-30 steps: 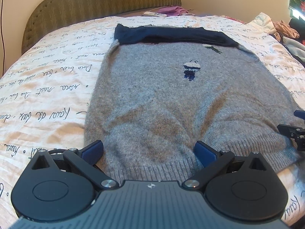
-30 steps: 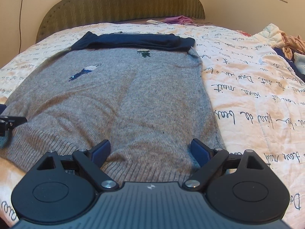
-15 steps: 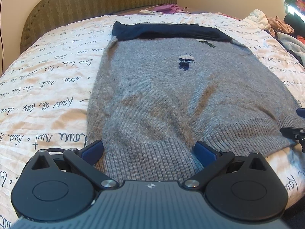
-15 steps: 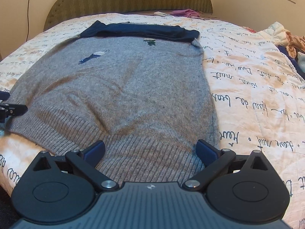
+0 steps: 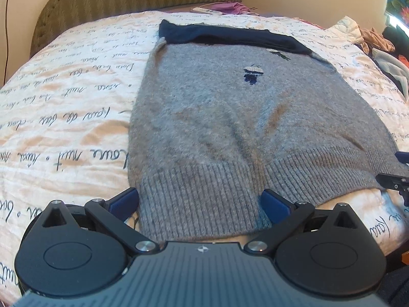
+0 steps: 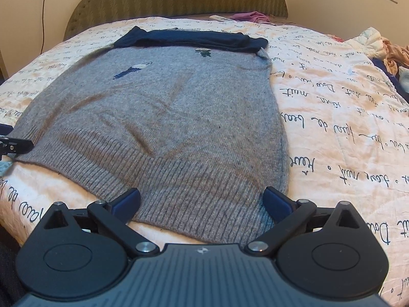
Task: Fold small clothes
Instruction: 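Grasp the ribbed hem with both tools and lift it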
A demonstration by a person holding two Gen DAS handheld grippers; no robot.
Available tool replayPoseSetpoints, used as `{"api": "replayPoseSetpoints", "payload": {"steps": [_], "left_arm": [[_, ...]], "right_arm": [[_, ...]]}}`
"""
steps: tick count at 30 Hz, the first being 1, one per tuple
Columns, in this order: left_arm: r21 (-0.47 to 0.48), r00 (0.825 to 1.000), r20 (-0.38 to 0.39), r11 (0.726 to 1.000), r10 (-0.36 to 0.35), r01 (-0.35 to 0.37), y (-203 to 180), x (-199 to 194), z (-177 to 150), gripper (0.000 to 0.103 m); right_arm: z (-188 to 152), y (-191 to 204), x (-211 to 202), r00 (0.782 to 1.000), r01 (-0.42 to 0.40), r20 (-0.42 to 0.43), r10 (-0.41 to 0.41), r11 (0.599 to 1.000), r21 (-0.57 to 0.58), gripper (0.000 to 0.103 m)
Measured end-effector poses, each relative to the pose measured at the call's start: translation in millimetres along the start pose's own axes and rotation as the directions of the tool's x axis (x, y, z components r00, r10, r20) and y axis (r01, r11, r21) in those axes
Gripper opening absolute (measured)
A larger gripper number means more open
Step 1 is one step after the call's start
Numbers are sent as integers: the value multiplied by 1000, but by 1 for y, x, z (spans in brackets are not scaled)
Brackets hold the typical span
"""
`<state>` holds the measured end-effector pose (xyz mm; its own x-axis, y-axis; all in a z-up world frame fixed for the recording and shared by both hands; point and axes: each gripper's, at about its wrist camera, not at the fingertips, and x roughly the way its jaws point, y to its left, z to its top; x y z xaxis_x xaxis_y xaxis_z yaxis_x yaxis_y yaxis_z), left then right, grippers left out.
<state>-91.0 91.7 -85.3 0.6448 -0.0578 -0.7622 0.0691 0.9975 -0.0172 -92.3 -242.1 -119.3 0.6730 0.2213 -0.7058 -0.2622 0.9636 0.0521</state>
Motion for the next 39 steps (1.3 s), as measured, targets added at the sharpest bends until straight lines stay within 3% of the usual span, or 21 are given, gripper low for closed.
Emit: {"api": "replayPoseSetpoints", "payload": {"steps": [9, 12, 14, 16, 18, 21, 23, 25, 27, 33, 36, 38, 39], "left_arm": [[-70, 999, -24, 997, -30, 28, 16, -14, -9, 103], [-177, 995, -32, 981, -90, 83, 34, -16, -4, 103], [-320, 987, -19, 936, -159, 145, 53, -16, 0, 102], [-464, 971, 7, 859, -240, 216, 73, -12, 4, 102], [-557, 947, 35, 781, -318, 283, 85, -8, 7, 102], [-629, 901, 70, 682, -429, 374, 91, 1, 7, 102], [-652, 884, 81, 647, -460, 396, 90, 5, 6, 102], [-648, 884, 82, 649, -461, 399, 87, 6, 7, 101], [-635, 883, 74, 661, -463, 400, 84, 7, 9, 100], [-581, 891, 23, 719, -453, 381, 76, 13, 19, 96], [-571, 886, 14, 724, -463, 387, 76, 15, 20, 96], [-562, 883, 8, 728, -469, 392, 77, 16, 20, 96], [-561, 883, 6, 729, -469, 391, 77, 16, 21, 93]], "right_arm": [[-5, 0, -9, 1000, -17, -16, 16, 1000, -16, 103], [-1, -11, -19, 996, -81, -33, 81, 997, 3, 103], [3, -31, -25, 993, -119, -15, 121, 989, 91, 103], [6, -57, -24, 990, -130, -22, 138, 969, 208, 103], [4, -88, -18, 984, -144, -43, 171, 921, 363, 103], [-5, -130, -13, 954, -263, 30, 299, 780, 568, 103], [-9, -149, -9, 927, -317, 68, 370, 673, 668, 103], [-11, -161, -4, 897, -362, 98, 431, 589, 723, 103], [-10, -162, 0, 878, -383, 103, 468, 556, 737, 103], [7, -138, 10, 868, -381, 33, 495, 623, 683, 103], [12, -128, 14, 859, -383, -3, 512, 645, 661, 82], [12, -125, 18, 859, -372, -27, 510, 662, 651, 55], [11, -125, 20, 858, -369, -36, 512, 664, 651, 49]]}}
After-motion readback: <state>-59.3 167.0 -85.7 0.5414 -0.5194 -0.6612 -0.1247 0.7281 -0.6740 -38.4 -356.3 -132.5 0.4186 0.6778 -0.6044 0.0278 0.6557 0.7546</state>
